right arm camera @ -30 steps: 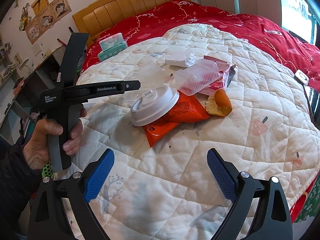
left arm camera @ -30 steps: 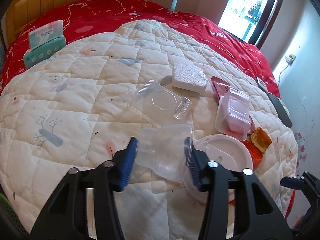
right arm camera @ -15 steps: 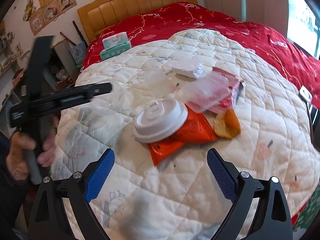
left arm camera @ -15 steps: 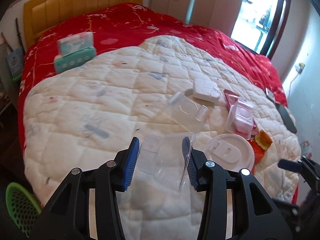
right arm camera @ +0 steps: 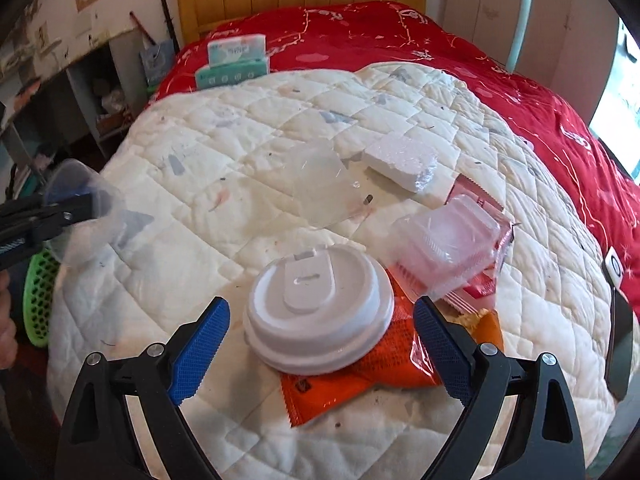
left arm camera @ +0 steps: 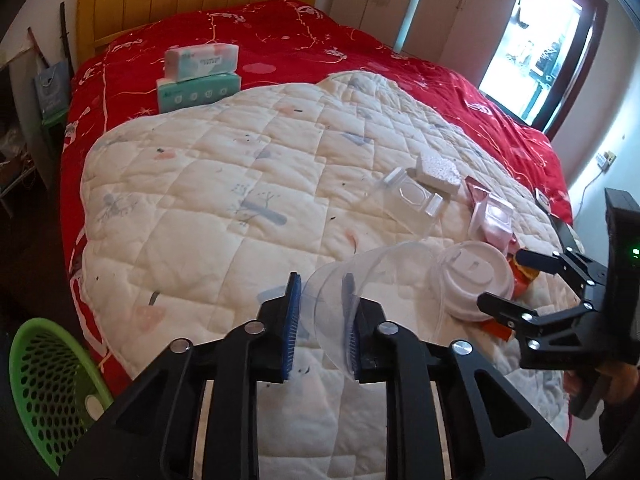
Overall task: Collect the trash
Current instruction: 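Grasp the clear plastic box with the left tool while the right tool grasps the white cup lid, then carry the clear box with the left tool while the right tool carries the lid to the basket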
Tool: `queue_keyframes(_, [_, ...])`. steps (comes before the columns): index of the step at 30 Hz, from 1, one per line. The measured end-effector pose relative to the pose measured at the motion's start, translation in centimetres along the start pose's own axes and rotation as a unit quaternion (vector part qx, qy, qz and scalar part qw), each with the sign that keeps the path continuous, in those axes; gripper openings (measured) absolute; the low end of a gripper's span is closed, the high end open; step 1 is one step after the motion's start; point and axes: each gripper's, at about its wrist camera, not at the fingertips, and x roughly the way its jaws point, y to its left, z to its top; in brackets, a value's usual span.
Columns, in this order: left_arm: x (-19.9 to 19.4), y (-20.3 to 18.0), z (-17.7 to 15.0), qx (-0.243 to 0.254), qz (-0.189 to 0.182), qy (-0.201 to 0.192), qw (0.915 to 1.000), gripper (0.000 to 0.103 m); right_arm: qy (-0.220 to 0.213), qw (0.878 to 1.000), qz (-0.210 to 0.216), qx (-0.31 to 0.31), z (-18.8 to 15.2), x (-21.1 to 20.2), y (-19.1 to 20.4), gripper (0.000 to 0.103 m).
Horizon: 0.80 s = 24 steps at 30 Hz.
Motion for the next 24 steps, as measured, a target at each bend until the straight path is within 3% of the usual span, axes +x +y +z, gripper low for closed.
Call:
queue_keyframes(6, [-0.9, 0.4, -0.7, -0.001, 0.004, -0.003, 1.0, 0.019, 0.019, 1.0, -0.005, -0.004, -0.3, 1.9, 0.2, 0.085])
queue_keyframes(17, [-3.3, 2.4, -1.8, -0.02, 0.017, -0.016, 0.9995, 0.019, 0.011, 0.999, -0.038, -0.032, -0.1, 2.2, 1.5, 0.084])
queue_keyframes(24, [-6.3, 6.1, -3.0, -0.058, 0.041, -0.034, 0.9969, 0.019, -0.002, 1.0, 0.001, -0.01, -0.3, -0.3, 2.3, 0.084])
